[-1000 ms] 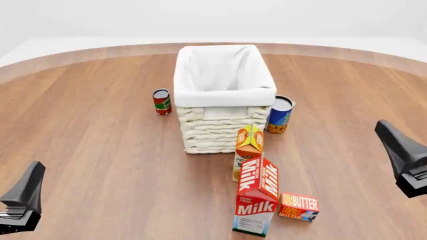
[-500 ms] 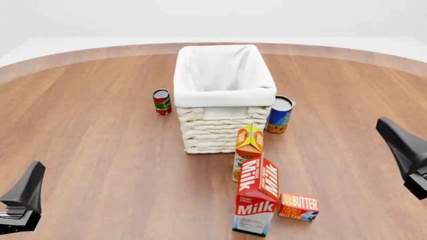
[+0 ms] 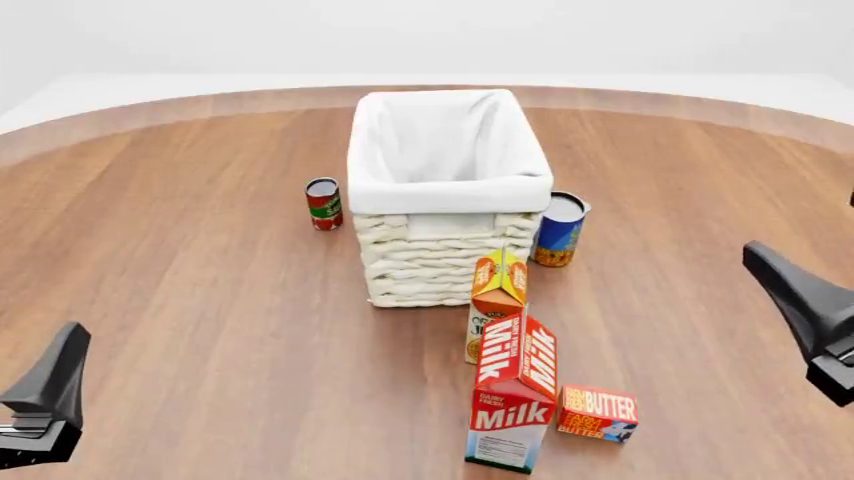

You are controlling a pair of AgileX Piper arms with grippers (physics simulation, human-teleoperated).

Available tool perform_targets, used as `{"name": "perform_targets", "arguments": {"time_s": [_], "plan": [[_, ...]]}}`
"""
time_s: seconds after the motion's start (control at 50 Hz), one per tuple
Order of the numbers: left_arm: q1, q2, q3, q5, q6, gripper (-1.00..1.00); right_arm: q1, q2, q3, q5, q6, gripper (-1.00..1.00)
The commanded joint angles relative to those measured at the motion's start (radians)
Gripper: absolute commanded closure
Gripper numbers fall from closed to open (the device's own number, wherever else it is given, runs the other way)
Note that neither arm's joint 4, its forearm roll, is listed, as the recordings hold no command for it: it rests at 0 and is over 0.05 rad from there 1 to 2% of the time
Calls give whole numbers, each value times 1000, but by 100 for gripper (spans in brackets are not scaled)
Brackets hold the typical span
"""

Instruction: Pick up the butter and put it in the basket.

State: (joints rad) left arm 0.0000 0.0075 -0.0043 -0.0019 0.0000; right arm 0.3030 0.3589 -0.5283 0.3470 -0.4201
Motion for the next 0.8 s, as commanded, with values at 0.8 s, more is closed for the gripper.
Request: {"name": "perform_targets", "arguments": {"time_s": [0.8], "plan": [[0,0,0,0,0,-100,52,102,23,186,-283,-100]]}}
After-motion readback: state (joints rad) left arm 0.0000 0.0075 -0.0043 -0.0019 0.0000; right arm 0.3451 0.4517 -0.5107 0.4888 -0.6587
